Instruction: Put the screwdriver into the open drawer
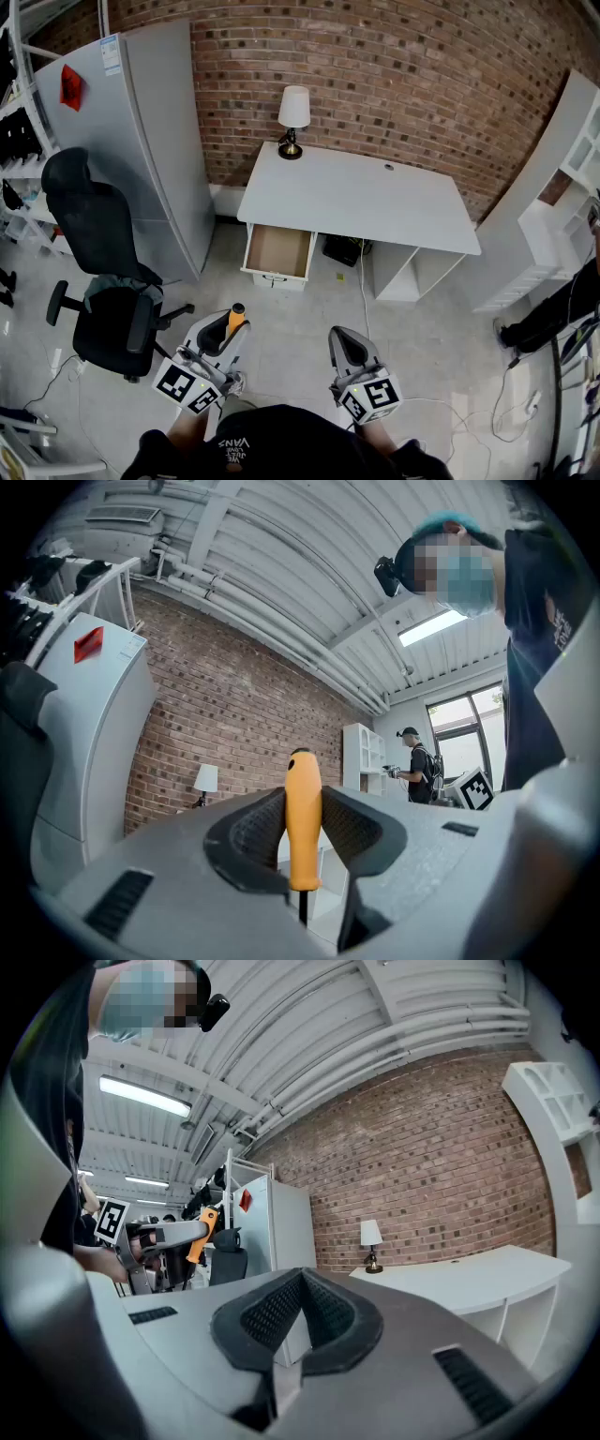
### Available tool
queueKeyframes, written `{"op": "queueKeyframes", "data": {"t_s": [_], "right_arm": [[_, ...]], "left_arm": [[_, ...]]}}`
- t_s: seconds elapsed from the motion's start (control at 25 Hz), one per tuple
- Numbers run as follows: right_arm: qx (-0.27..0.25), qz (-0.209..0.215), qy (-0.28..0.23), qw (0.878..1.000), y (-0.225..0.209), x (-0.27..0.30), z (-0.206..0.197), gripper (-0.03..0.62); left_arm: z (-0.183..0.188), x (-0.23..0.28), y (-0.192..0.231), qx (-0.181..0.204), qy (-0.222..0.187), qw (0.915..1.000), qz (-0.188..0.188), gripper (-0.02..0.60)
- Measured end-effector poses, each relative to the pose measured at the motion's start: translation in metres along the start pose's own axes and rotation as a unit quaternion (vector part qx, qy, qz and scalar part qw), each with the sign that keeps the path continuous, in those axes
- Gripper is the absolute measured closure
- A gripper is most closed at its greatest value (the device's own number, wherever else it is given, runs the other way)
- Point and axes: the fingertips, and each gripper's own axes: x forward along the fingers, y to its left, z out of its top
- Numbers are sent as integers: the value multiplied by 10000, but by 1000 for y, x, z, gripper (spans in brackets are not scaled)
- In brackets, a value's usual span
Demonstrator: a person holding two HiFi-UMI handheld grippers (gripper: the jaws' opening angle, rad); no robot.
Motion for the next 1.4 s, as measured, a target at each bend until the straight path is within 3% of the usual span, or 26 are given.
{"op": "queueKeyframes", "data": {"t_s": [0.4,0.6,0.96,1.4], "right_arm": [[-22,34,-69,10000,-5,-3,2,599],[97,295,-174,9994,-1,-1,5,599],[199,243,-182,9993,-5,5,-2,599],[81,4,-116,9999,-26,73,2,599]], "left_arm": [[-6,3,-5,-20,25,10000,75,465],[-11,6,-5,-56,52,9999,89,465],[-25,11,3,-173,161,9996,128,465],[-33,54,69,-302,166,9994,-104,465]]}}
